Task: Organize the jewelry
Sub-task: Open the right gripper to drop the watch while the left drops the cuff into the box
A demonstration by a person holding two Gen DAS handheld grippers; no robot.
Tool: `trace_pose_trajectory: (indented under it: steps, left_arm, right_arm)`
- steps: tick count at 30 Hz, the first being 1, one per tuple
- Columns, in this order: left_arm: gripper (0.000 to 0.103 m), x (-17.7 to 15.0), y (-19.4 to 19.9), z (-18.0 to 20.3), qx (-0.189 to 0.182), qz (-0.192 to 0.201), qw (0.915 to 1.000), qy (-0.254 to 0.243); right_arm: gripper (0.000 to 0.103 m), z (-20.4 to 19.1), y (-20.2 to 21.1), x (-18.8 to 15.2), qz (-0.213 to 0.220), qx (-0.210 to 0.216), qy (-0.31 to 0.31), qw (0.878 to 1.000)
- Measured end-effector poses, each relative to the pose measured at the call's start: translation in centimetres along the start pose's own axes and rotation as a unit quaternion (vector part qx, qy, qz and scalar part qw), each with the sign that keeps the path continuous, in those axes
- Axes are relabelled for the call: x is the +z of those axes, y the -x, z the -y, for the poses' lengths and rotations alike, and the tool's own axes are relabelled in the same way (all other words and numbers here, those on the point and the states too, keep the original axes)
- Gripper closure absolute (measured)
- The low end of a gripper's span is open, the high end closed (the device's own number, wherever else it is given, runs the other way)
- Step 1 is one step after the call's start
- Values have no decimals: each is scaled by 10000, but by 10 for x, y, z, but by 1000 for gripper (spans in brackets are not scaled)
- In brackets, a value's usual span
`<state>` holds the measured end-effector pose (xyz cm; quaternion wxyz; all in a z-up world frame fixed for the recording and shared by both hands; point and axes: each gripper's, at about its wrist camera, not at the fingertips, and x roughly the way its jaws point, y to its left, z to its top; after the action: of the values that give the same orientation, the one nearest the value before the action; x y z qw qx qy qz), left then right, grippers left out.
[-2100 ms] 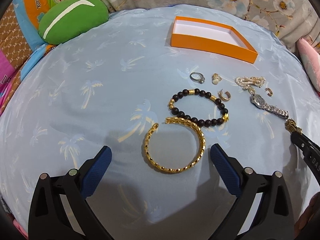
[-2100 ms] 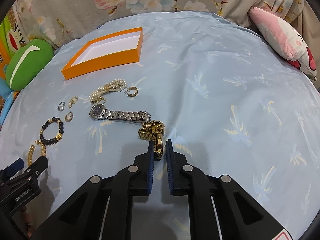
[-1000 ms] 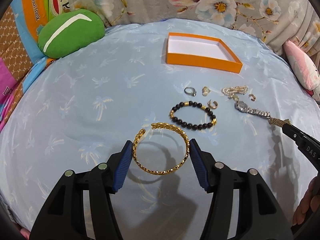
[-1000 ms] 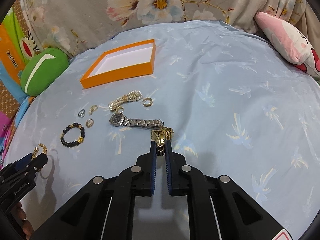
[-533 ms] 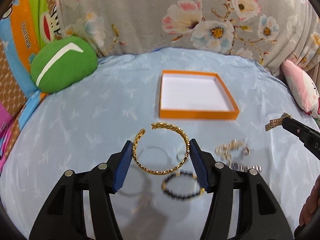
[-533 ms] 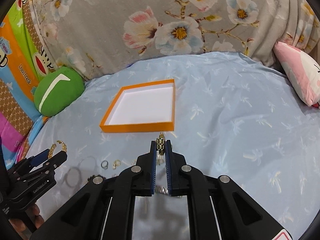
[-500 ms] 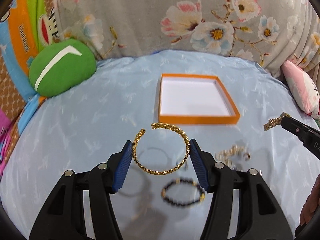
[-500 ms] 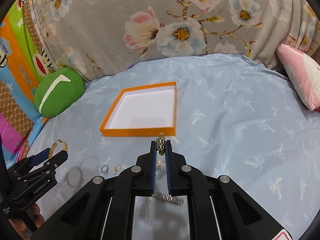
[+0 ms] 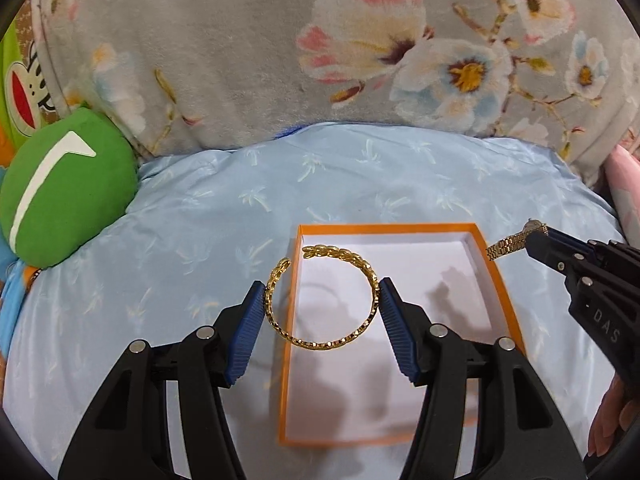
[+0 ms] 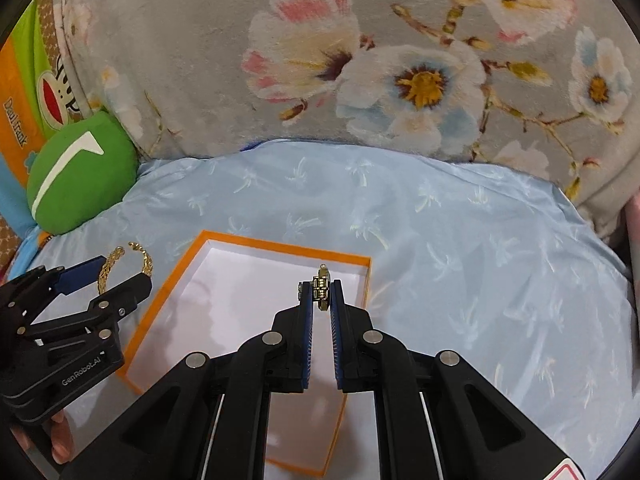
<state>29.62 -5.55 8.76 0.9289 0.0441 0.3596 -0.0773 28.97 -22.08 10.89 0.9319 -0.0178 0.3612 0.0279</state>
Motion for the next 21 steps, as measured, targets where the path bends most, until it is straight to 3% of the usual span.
trace_pose_trajectory:
  steps: [8,14,18,21]
  left_arm:
    - [47,0,-62,12,114,-398,9991,-106]
    - [46,-11,-69,13,93,-467,9988,-91]
    - [30,-14,-53,12,123,-248,9995,-171]
    - [25,-15,-34,6,132,-82,9998,-138]
  right_arm:
    - [95,-6,-58,-9,-525,78,647,9965]
    - [92,-3,-58,-22,-716,726,460,9937]
    - [87,0,-45,-30,-806,1375,62,9872]
    - [87,6,-31,-34,-724,1414,-211,9871]
